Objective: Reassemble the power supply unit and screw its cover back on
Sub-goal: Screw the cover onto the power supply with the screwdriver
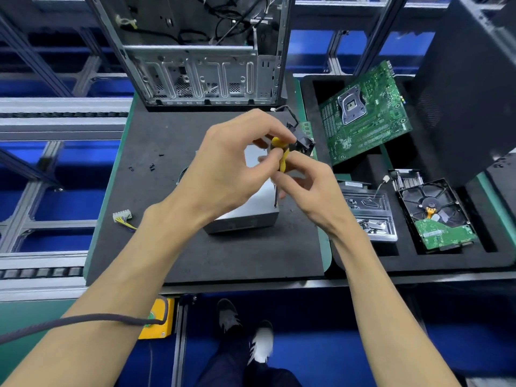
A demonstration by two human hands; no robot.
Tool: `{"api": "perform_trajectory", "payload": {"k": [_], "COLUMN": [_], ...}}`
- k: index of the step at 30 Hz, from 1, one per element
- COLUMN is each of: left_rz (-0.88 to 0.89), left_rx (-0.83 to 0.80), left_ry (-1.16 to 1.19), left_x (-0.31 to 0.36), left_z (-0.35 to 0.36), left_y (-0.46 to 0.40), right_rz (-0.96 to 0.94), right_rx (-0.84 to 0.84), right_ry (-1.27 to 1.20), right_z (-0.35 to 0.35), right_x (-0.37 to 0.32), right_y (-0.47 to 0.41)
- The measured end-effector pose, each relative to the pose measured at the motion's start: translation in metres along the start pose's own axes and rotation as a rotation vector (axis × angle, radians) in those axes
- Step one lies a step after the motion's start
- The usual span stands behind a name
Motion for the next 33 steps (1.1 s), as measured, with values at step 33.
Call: {"api": "perform_trajectory", "payload": {"k": [33], "left_rz": [-0.139], "left_rx": [-0.091], "left_ry": [0.01], "left_x": [-0.001], "left_z": [0.006], "left_y": [-0.003], "right_rz": [-0.049], "right_rx": [-0.077], "right_ry": [0.029], "right_z": [-0.011], "right_x": [-0.012], "right_y": [-0.008]}}
Point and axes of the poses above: each hand's wrist, its own y-axis away from the middle knuckle, its own z-axis out of the palm, x = y × z, the point moved 7 cm from there along -y, towards the middle knuckle, and after that the axes turned 4 degrees about y, right-handed, at the moved point
